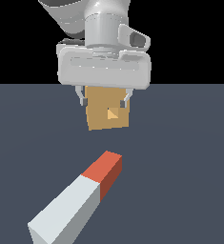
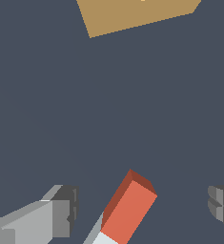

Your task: Insert the peg into the horizontal hole in a box.

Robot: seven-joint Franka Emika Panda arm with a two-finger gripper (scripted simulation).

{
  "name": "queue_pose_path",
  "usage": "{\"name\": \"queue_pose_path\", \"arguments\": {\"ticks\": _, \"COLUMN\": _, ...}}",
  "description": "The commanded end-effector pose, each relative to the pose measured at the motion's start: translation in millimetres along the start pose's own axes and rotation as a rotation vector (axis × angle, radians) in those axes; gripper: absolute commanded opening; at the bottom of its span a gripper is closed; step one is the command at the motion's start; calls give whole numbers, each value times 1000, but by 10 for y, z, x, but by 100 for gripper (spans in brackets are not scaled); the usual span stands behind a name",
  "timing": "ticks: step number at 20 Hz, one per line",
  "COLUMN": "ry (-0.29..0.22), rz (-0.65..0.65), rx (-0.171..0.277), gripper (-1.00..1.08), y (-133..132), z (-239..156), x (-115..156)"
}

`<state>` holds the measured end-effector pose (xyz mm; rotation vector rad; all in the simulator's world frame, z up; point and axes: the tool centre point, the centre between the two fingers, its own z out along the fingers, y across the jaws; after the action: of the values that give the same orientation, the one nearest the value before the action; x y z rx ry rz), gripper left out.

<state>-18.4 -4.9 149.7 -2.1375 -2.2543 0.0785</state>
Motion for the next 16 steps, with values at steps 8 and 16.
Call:
{"name": "queue_pose_path", "arguments": {"ticks": 8, "ry": 3, "rz": 77, "rx": -8, "gripper": 100, "y": -8, "z": 111, "x": -250}}
{"name": "queue_pose_path", "arguments": {"ticks": 16, "ry": 13, "rz": 332, "rx": -34, "gripper": 100, "y": -169, "z": 489, "x": -1057}}
